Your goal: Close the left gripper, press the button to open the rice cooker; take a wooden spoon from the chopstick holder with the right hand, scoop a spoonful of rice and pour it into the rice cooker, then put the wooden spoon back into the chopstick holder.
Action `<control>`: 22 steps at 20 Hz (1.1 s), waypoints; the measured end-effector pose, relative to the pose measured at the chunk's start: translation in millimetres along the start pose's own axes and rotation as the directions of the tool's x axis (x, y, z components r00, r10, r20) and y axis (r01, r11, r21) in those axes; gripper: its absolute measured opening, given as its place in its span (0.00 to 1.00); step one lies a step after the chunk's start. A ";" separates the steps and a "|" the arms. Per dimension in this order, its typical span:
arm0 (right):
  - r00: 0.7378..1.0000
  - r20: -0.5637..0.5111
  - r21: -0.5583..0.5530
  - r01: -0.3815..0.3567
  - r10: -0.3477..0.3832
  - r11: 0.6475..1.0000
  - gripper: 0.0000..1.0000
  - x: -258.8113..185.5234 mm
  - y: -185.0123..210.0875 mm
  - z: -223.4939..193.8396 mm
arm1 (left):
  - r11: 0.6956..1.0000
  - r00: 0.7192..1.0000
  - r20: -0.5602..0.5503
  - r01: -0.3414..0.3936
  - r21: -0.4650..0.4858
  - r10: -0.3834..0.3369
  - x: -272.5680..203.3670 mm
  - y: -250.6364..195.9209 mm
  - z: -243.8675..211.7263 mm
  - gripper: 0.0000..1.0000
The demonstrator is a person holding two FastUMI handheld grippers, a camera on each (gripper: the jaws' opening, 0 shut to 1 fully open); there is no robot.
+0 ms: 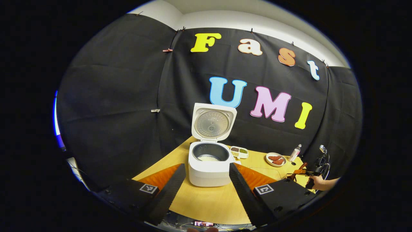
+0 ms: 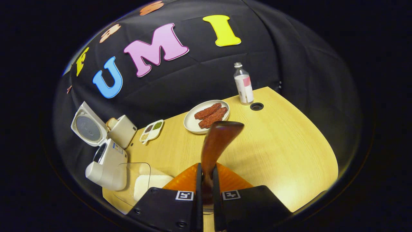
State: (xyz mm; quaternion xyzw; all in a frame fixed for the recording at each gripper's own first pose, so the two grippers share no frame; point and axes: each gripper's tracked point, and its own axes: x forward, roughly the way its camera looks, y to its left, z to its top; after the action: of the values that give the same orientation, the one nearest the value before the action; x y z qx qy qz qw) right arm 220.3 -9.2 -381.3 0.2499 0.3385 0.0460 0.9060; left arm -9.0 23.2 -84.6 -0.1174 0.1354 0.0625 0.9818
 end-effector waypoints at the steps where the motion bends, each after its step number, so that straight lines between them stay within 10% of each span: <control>1: 1.000 -0.004 -0.006 0.006 -0.006 1.000 0.14 0.0 1.2 -0.3 | 1.000 1.000 0.000 0.001 -0.006 -0.001 0.3 1.3 -0.2 0.94; 13: 0.986 0.164 -0.042 0.042 -0.034 0.998 0.10 -53.8 32.7 68.3 | 1.000 1.000 0.028 0.008 0.000 -0.008 0.9 25.7 -1.7 0.94; 22: 0.946 0.258 -0.273 -0.125 0.198 0.954 0.10 -93.7 182.0 89.2 | 0.997 0.997 0.025 0.079 -0.016 -0.078 1.5 5.9 -13.5 0.94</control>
State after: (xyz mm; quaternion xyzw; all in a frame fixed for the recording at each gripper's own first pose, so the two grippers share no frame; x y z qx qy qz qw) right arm 220.8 88.0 -180.2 0.1635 0.1751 0.1271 0.9625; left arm -11.9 25.6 -98.9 -0.1302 0.1180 0.0264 0.9841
